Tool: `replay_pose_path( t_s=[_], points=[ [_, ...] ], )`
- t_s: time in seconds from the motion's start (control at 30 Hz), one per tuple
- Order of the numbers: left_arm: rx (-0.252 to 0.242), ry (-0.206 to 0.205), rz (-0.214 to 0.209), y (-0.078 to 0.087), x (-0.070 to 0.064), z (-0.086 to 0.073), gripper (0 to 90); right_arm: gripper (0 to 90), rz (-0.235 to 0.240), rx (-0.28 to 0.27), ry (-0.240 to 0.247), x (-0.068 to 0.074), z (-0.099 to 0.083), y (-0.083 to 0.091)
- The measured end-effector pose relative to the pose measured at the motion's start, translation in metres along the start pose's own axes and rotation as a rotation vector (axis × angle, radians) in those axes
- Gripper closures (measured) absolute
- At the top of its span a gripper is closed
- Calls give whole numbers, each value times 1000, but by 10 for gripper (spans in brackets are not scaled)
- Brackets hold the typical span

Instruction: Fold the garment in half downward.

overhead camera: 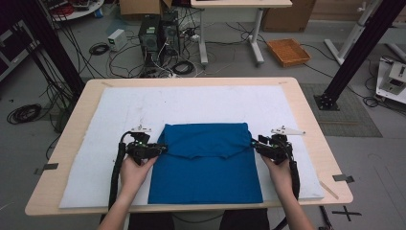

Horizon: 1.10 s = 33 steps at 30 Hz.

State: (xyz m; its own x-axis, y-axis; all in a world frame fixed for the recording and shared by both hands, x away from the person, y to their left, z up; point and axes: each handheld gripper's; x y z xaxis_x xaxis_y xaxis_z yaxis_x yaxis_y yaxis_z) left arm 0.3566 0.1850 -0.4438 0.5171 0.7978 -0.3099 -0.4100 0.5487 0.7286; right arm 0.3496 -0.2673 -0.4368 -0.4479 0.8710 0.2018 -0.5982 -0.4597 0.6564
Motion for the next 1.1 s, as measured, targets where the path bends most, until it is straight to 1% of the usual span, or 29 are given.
replay_pose_path(
  t_s=[0.1,0.23,0.33,0.43,0.47,0.53,0.57,0.67,0.77,0.8,0.9,1.1],
  points=[
    [-1,3,0,0,-1,0,737,588,-2,15,1,0,0,-3],
    [0,-7,2,-1,-1,-1,735,598,-1,40,-1,1,-1,-10],
    [-2,-8,1,-1,-1,-1,736,607,6,63,-11,2,-1,-15],
    [-3,-14,3,-1,-1,-1,753,706,15,83,-9,3,-1,-19],
    [-5,-16,3,0,-1,-1,772,756,15,85,2,4,-1,-20],
    [-12,-27,2,1,-1,0,804,823,14,80,20,6,-1,-19],
    [-20,-27,-2,1,-1,0,816,846,14,78,26,7,-1,-19],
    [-22,-35,-4,1,-2,0,847,883,14,63,34,8,-1,-16],
    [-32,-38,-9,4,-2,0,860,889,18,53,35,9,0,-13],
    [-38,-36,-17,5,-2,0,861,891,19,49,33,9,0,-12],
    [-48,-35,-22,8,-1,0,861,893,21,48,35,9,0,-10],
    [-58,-36,-36,15,-1,1,861,895,36,39,33,10,-1,-4]
  ],
)
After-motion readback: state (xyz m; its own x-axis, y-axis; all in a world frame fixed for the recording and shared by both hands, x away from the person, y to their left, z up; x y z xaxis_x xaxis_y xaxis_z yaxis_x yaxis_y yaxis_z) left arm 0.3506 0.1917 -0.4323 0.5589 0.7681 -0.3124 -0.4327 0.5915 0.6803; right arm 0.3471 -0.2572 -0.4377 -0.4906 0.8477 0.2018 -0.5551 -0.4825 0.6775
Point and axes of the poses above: each handheld gripper's, and its own axes: y roughly backward along the jaws, z roughly out of its top, x roughly to its left, and after that the axes turned 8 degrees about x, right-handed
